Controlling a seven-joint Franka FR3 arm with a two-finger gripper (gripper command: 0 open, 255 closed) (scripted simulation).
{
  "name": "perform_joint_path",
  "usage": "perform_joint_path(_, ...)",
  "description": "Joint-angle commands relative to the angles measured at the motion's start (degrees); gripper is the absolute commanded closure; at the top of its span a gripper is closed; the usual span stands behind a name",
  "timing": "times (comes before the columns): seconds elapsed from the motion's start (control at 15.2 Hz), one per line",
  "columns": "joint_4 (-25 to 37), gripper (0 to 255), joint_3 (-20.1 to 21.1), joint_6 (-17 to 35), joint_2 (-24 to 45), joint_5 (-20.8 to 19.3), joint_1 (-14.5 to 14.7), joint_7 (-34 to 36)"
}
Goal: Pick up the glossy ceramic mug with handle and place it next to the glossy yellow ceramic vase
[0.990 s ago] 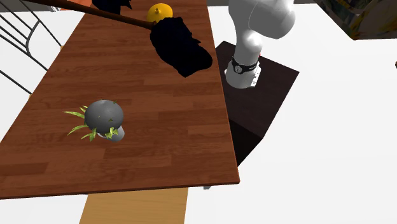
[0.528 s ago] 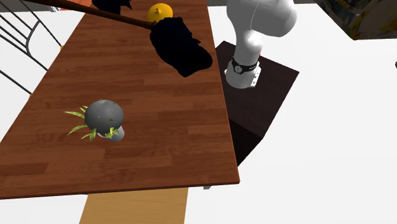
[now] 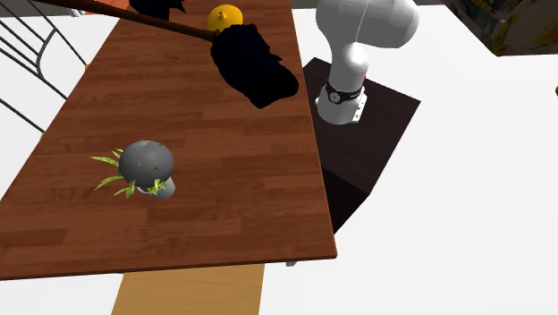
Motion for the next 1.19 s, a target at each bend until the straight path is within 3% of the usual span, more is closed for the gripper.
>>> perform_joint_path(0.0,-0.39,255,-0.75,0.89,-0.67,-0.62,0.16,-0.05)
perform_joint_path(1.12,-10.39,255,-4.57,9.47,-5.64,-5.11,-3.08,2.88)
